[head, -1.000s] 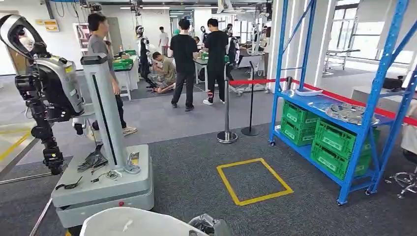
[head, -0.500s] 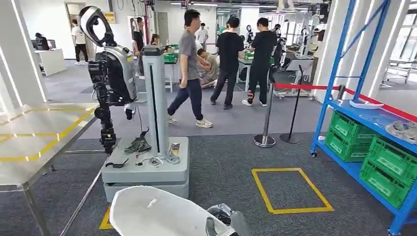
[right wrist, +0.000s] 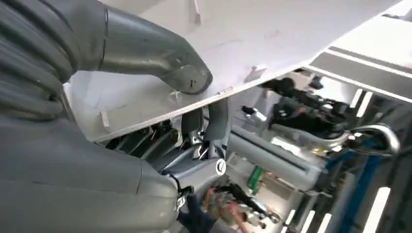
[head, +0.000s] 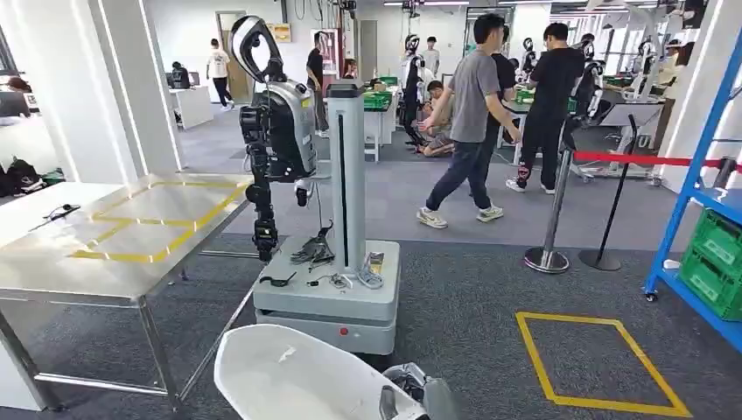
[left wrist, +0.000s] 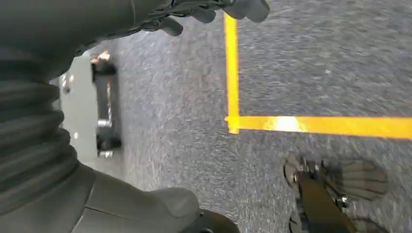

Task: Take the parts from the cabinet and place them on the table.

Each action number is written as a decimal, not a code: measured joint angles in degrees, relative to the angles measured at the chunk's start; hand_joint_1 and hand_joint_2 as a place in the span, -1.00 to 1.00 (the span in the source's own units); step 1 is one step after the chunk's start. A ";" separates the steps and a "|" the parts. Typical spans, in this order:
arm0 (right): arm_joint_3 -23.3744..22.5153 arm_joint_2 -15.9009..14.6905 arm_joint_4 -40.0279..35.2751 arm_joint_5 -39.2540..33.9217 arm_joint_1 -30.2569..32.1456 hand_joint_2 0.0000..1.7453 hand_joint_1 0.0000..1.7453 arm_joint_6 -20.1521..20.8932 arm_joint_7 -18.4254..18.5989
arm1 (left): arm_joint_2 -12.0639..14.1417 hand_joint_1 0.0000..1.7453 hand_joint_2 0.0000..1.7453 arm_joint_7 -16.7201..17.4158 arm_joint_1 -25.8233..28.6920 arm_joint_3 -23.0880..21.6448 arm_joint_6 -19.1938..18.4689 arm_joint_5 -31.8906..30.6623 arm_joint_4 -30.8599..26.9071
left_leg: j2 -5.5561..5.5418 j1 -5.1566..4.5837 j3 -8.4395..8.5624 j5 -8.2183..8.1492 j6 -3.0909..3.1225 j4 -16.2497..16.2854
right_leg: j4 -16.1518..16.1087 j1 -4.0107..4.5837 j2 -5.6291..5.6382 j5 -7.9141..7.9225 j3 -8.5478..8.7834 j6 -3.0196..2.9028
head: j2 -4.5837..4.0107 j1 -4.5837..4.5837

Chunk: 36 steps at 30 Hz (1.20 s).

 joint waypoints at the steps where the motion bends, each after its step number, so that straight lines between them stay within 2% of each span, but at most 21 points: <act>1: 0.00 0.04 0.15 0.00 -0.02 1.00 1.00 0.31 -0.24 | 0.07 -1.00 1.00 0.00 0.00 0.58 0.40 0.89 -0.02 | 1.23 0.11 -1.99 -1.98 -0.24 4.00 | 0.01 0.10 -0.89 -0.07 0.02 -0.12 | -0.02 -0.04; 3: 0.00 0.22 0.74 0.00 0.08 1.00 1.00 0.64 -0.30 | 0.33 -1.00 1.00 -0.09 0.67 2.06 0.73 2.37 0.00 | 2.18 0.32 -6.00 -4.64 -0.73 11.88 | 0.06 0.10 -2.92 -0.38 0.07 -0.30 | -0.02 -0.02; 4: 0.00 0.37 1.01 0.00 0.07 1.00 1.00 0.71 -0.30 | 0.48 -1.00 1.00 -0.15 1.15 2.63 0.73 2.79 -0.02 | 2.33 0.50 -6.27 -3.98 -0.99 12.20 | 0.09 -0.01 -3.63 -0.50 0.12 -0.17 | -0.02 -0.02; 6: -0.02 0.63 1.29 0.00 0.06 1.00 1.00 0.82 -0.30 | 0.83 -1.00 1.00 -0.22 2.12 3.57 0.70 3.22 -0.02 | 3.09 0.81 -2.76 0.33 -1.37 5.34 | 0.33 -0.29 -5.12 -0.93 0.30 0.20 | -0.02 0.00; 7: -0.02 0.72 1.31 0.00 0.07 1.00 1.00 0.88 -0.30 | 1.01 -1.00 1.00 -0.24 2.30 3.90 0.66 3.44 -0.02 | 4.35 0.87 0.00 2.64 -1.54 0.06 | 0.61 -0.44 -5.88 -1.25 0.43 0.51 | -0.02 -0.02; 8: -0.02 0.81 1.31 0.00 0.03 1.00 1.00 0.97 -0.33 | 0.98 -1.00 1.00 -0.26 2.30 4.25 0.64 3.59 0.00 | 7.45 0.82 1.94 3.20 -1.57 -4.12 | 1.08 -0.19 -6.47 -1.68 0.50 0.96 | -0.02 -0.02; 9: -0.02 0.90 1.31 0.00 0.04 1.00 1.00 1.08 -0.30 | 0.76 -1.00 1.00 -0.28 2.21 4.44 0.53 3.64 0.04 | 8.39 0.72 2.18 3.12 -0.77 -3.95 | 1.44 0.23 -6.96 -2.16 0.35 1.35 | -0.02 -0.07; 13: -0.04 1.12 1.33 0.07 -0.12 1.00 1.00 1.12 -0.33 | 1.01 -1.00 1.00 -0.61 2.56 5.14 0.31 3.18 0.00 | 5.08 0.79 1.94 3.17 1.08 -3.81 | 1.33 0.15 -9.07 -2.82 1.32 2.44 | 0.00 0.29; 15: -0.02 1.18 1.33 0.22 -0.26 1.00 1.00 1.30 -0.50 | 1.11 -1.00 1.00 -0.85 2.65 5.16 0.14 2.39 -0.02 | 3.72 1.09 1.94 3.35 1.71 -3.87 | 4.87 -0.49 -3.05 -5.30 0.05 3.37 | 0.00 0.32; 16: -0.04 1.14 1.38 0.17 -0.24 1.00 1.00 1.41 -0.50 | 1.16 -1.00 1.00 -1.05 2.52 5.16 0.14 2.08 -0.04 | 2.99 1.09 1.85 3.43 1.92 -3.87 | 9.63 -0.56 -1.65 -7.87 -2.19 3.52 | -0.02 0.33; 18: -0.07 1.01 1.70 0.07 -0.23 1.00 1.00 1.99 -0.54 | 1.16 -1.00 1.00 -1.05 2.57 5.16 0.14 1.28 -0.04 | 1.48 1.02 1.74 3.47 2.08 -3.86 | 18.49 -0.54 -1.14 -11.40 -6.75 3.58 | -0.02 0.33; 19: -0.07 1.01 1.88 0.00 -0.23 1.00 1.00 2.26 -0.57 | 1.20 -1.00 1.00 -1.05 2.75 5.16 0.14 1.19 -0.04 | 0.50 0.99 1.72 3.50 2.08 -3.84 | 20.73 -0.54 -1.09 -11.33 -8.19 3.44 | 0.00 0.35; 21: -0.04 1.01 2.03 -0.04 -0.38 1.00 1.00 2.41 -0.57 | 1.29 -1.00 1.00 -1.03 2.93 5.14 0.14 0.75 -0.04 | -1.18 0.99 1.73 3.61 1.96 -3.79 | 16.08 -0.55 -0.96 -7.61 -6.31 3.01 | 0.00 0.35; 23: -0.04 1.03 2.08 -0.19 -0.83 1.00 1.00 2.52 -0.61 | 1.29 -1.00 1.00 -1.03 2.95 5.14 0.14 0.60 -0.02 | -2.82 0.99 1.73 3.81 1.65 -3.78 | 5.69 -0.55 0.52 -2.49 -1.29 2.41 | -0.02 0.35; 24: 0.00 1.03 2.08 -0.35 -1.20 1.00 1.00 2.65 -0.68 | 1.27 -1.00 1.00 -1.05 2.98 5.14 0.07 0.60 -0.02 | -3.34 1.26 1.67 4.00 1.36 -3.79 | 1.91 -0.59 3.47 -1.99 0.32 2.35 | -0.02 0.33; 28: 0.15 1.09 2.32 -0.68 -1.64 1.00 1.00 3.00 -0.98 | 1.40 -1.00 1.00 -1.11 3.31 5.14 -0.24 0.62 0.02 | -5.52 1.17 1.13 4.77 -0.32 -4.78 | 1.47 0.33 1.89 -1.36 0.24 1.23 | -0.02 0.24; 29: 0.20 1.38 2.32 -0.90 -1.75 1.00 1.00 2.98 -1.07 | 1.71 -1.00 1.00 -1.09 3.47 5.14 -0.32 0.62 -0.02 | -5.42 1.23 0.77 4.75 -0.53 -4.42 | 0.68 -0.49 0.84 -0.74 0.38 0.73 | -0.02 0.20; 31: 0.24 1.44 2.36 -1.29 -1.90 1.00 1.00 2.78 -1.20 | 1.55 -1.00 1.00 -1.01 3.48 5.14 -0.45 0.64 0.07 | 0.56 0.55 -1.43 1.14 -0.70 0.21 | 0.45 -0.34 -0.40 -0.55 0.35 0.02 | -0.02 0.09; 32: 0.22 1.38 2.40 -1.36 -1.82 1.00 1.00 2.63 -1.11 | 1.60 -1.00 1.00 -1.03 3.39 5.14 -0.48 0.64 0.07 | 1.77 0.61 -3.35 -1.28 -0.85 4.53 | 0.45 -0.18 -1.25 -0.59 0.27 -0.04 | -0.02 0.07; 34: 0.22 1.33 2.64 -1.38 -1.68 1.00 1.00 2.52 -1.11 | 1.62 -1.00 1.00 -1.03 3.42 5.14 -0.48 0.64 0.07 | 2.43 0.66 -6.64 -4.45 -1.07 12.40 | 0.48 -0.03 -2.96 -0.66 0.12 -0.15 | -0.02 0.07; 36: 0.22 1.31 2.88 -1.38 -1.67 1.00 1.00 2.50 -1.11 | 1.66 -1.00 1.00 -1.01 3.60 5.14 -0.48 0.64 0.09 | 2.61 0.66 -5.37 -2.74 -1.11 11.16 | 0.51 -0.03 -4.56 -0.72 0.13 -0.13 | -0.02 0.07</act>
